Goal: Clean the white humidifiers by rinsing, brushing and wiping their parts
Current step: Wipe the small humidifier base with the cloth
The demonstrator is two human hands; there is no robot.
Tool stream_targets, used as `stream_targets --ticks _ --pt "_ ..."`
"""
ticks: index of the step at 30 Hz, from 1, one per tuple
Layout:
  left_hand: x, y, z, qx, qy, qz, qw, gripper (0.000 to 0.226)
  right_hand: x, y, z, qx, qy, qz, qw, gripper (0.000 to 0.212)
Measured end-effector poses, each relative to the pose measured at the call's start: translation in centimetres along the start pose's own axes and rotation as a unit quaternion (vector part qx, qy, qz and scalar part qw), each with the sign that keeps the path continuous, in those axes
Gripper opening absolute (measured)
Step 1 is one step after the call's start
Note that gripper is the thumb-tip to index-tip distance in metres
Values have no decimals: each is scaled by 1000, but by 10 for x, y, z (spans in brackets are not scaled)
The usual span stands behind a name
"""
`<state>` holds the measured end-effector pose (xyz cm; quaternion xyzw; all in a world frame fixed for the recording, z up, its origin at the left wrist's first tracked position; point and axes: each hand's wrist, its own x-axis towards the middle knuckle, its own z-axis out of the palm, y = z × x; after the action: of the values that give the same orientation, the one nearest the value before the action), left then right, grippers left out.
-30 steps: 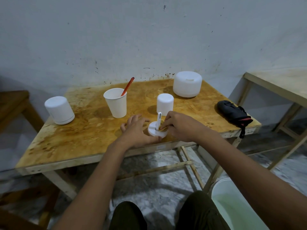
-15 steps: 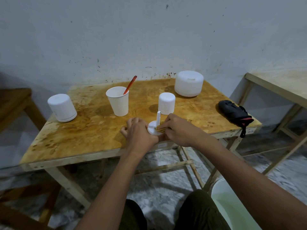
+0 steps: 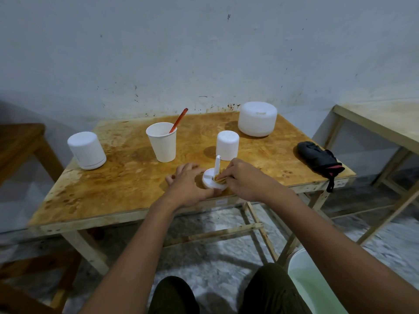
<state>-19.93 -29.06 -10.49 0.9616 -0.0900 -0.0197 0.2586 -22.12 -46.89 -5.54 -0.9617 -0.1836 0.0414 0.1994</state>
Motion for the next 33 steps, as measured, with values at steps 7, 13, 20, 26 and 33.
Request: stream_targets --ticks 7,13,20,26,33 --pt "-8 12 10 -31 130 -37 990 35 5 -13 14 -13 0 -16 1000 37" --pt "-12 14 9 -24 125 -55 990 40 8 -6 -1 -61 -33 -14 998 35" --pt "-10 15 6 -20 81 -62 995 58 12 -9 -7 -92 -21 -10 996 32" --pt "-1 9 5 -7 65 -47 997 53 6 -8 2 -11 -30 -47 998 37" --pt "1 3 4 0 47 -46 998 77 7 12 -3 -76 35 -51 995 33"
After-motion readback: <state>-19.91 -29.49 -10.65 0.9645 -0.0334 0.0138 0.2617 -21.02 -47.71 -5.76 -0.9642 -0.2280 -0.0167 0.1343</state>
